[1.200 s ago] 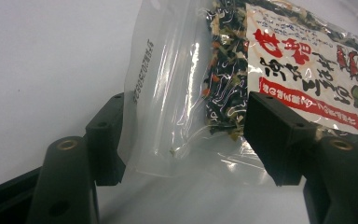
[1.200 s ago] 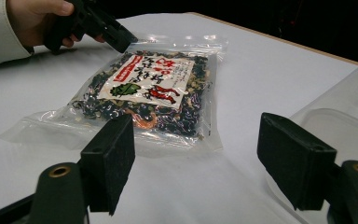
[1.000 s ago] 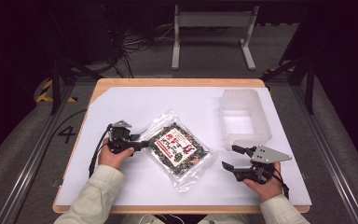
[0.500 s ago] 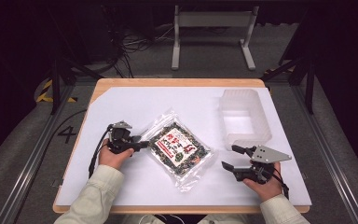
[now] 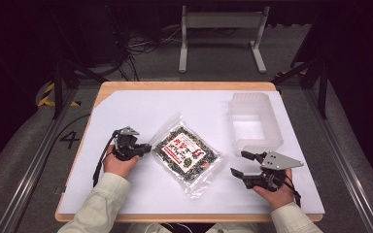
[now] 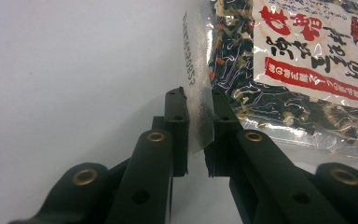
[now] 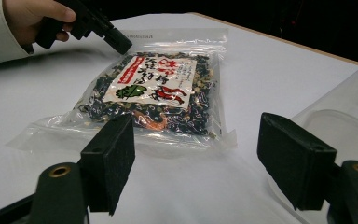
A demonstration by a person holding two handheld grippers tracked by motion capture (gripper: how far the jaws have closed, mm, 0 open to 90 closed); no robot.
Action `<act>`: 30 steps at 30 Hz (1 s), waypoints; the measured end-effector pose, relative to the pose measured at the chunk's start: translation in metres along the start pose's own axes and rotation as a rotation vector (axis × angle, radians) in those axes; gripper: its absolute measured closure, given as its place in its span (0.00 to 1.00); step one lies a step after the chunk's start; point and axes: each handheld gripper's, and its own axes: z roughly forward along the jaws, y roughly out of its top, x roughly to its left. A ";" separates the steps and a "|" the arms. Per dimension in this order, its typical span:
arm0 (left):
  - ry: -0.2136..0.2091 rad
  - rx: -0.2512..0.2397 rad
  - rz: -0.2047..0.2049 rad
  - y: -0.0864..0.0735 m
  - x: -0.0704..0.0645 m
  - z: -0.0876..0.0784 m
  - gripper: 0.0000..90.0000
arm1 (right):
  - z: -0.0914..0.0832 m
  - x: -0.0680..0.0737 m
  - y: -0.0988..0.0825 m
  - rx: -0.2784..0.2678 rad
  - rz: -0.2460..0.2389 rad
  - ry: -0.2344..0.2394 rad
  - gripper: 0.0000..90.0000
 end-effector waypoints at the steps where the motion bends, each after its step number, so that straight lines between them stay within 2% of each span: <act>1: -0.010 0.000 -0.008 -0.001 0.002 0.000 0.91 | 0.000 0.000 0.000 0.000 0.000 0.000 0.31; 6: -0.007 -0.007 -0.014 -0.001 0.002 0.000 0.94 | 0.000 0.000 0.000 0.000 0.001 0.002 0.31; 10: -0.022 -0.019 -0.027 -0.001 0.004 -0.002 0.99 | 0.000 0.000 0.000 0.000 0.002 0.003 0.31; 15: -0.013 -0.034 -0.012 0.000 0.003 -0.005 0.99 | 0.000 0.000 0.000 0.000 0.000 0.003 0.31; 17: -0.022 -0.064 -0.022 0.001 0.003 -0.010 1.00 | -0.001 -0.001 0.000 -0.001 0.003 0.002 0.31; 19: -0.031 -0.087 -0.015 0.003 0.002 -0.015 1.00 | -0.001 -0.001 0.001 -0.008 0.010 0.004 0.32; 23: -0.040 -0.135 0.017 0.010 -0.005 -0.029 1.00 | -0.003 -0.001 0.004 -0.013 0.017 0.008 0.33; 26: -0.058 -0.171 0.024 0.014 -0.011 -0.042 1.00 | -0.004 -0.001 0.010 -0.011 0.018 0.010 0.34; 27: -0.060 -0.187 0.037 0.016 -0.013 -0.047 1.00 | -0.004 0.000 0.012 -0.007 0.015 0.015 0.34; 29: -0.069 -0.207 0.034 0.017 -0.016 -0.053 1.00 | -0.004 0.002 0.017 0.002 0.002 0.018 0.36; 30: -0.074 -0.230 0.049 0.020 -0.018 -0.060 1.00 | -0.004 0.002 0.019 0.005 -0.002 0.021 0.36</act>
